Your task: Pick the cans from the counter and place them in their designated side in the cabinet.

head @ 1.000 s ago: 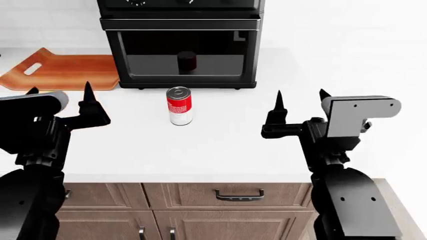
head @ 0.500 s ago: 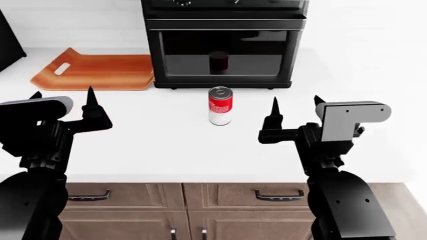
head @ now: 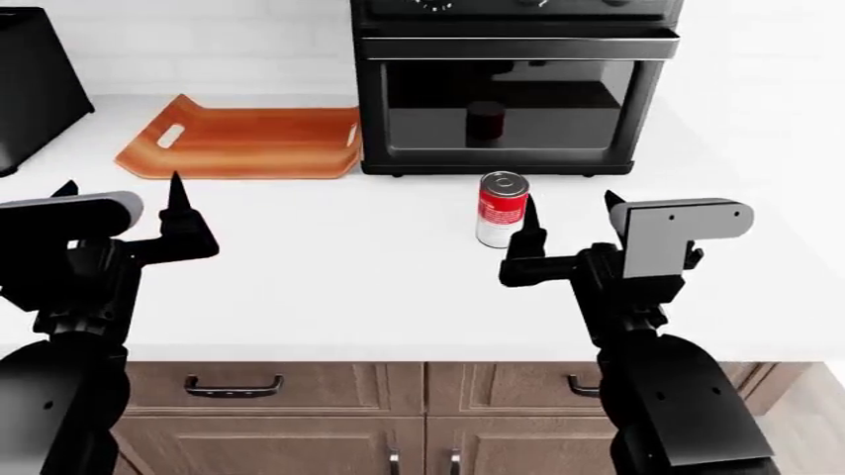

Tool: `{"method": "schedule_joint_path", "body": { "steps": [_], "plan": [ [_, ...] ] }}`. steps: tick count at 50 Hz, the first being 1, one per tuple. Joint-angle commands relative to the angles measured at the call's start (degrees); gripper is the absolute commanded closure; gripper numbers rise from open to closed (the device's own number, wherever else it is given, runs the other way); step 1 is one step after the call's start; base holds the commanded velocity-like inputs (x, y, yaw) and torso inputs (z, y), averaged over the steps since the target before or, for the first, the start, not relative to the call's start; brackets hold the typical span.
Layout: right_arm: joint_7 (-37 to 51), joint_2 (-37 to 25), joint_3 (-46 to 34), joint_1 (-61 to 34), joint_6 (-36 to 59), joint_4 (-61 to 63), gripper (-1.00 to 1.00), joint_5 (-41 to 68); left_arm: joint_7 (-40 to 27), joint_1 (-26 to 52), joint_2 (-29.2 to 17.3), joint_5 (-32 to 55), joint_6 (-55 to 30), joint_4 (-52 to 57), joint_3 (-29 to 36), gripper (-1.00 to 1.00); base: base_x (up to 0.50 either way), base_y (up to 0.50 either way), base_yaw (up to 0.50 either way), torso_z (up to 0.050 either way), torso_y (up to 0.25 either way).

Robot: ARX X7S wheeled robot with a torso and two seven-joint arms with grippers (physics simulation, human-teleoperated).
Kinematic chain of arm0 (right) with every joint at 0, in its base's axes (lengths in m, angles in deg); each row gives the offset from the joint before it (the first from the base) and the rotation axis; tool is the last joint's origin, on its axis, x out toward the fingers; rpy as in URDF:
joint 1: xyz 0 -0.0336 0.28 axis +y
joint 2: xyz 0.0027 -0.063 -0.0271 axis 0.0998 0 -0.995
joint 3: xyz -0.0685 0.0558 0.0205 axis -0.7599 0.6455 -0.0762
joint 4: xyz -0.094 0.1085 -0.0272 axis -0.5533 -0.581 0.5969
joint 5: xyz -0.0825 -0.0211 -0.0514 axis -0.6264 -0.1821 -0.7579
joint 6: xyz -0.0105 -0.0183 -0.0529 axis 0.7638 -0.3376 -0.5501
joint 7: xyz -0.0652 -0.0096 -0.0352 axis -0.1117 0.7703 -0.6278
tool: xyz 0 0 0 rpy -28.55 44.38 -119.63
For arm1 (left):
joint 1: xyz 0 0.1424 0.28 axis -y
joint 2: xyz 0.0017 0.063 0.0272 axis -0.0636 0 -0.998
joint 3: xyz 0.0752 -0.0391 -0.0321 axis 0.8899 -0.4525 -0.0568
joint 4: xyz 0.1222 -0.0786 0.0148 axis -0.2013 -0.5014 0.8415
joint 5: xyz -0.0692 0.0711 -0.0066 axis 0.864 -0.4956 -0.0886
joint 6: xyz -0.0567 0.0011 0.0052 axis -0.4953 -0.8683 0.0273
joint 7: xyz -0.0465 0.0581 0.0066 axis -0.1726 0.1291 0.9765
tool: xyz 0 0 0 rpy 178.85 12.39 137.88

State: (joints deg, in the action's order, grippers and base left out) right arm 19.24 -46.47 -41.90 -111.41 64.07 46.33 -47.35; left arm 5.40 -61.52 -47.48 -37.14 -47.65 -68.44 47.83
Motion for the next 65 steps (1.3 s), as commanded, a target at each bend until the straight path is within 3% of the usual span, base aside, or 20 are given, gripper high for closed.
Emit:
{"method": "schedule_joint_path", "body": {
  "steps": [1, 15, 26, 32, 47, 65],
  "plan": [
    [0.3, -0.6, -0.6, -0.3, 1.7, 0.3, -1.0, 1.0, 0.0, 0.3, -0.7, 0.1, -0.7, 0.5, 0.6, -1.0, 0.08, 0.0, 0.0, 0.0, 0.0],
    [0.8, -1.0, -0.5, -0.2, 0.9, 0.7, -1.0, 2.1, -0.4, 0.2, -0.7, 0.3, -0.8, 0.6, 0.6, -1.0, 0.32, 0.0, 0.0, 0.0, 0.0],
    [1.9, -0.7, 0.2, -1.0, 0.8, 2.2, -1.0, 3.4, -0.5, 0.3, -0.8, 0.4, -0.5, 0.4, 0.7, -1.0, 0.0, 0.0, 0.0, 0.0, 0.001],
    [2.7, 0.1, 2.0, -2.8, 9.1, 3.7, -1.0, 7.3, -0.5, 0.0, -0.9, 0.5, -0.5, 0.5, 0.7, -1.0, 0.0, 0.0, 0.0, 0.0, 0.0],
    [5.2, -1.7, -2.0, -7.2, 32.0, 10.9, -1.0, 11.2, -0.8, -0.2, -0.9, 0.6, -0.1, 0.3, 0.8, -1.0, 0.0, 0.0, 0.0, 0.0, 0.0],
    [5.0, -3.2, -4.3, -7.1, 32.7, 9.5, -1.0, 12.0, -1.1, -0.2, -1.0, 0.8, 0.1, -0.1, 0.9, -1.0, 0.0, 0.0, 0.0, 0.0, 0.0]
  ]
}}
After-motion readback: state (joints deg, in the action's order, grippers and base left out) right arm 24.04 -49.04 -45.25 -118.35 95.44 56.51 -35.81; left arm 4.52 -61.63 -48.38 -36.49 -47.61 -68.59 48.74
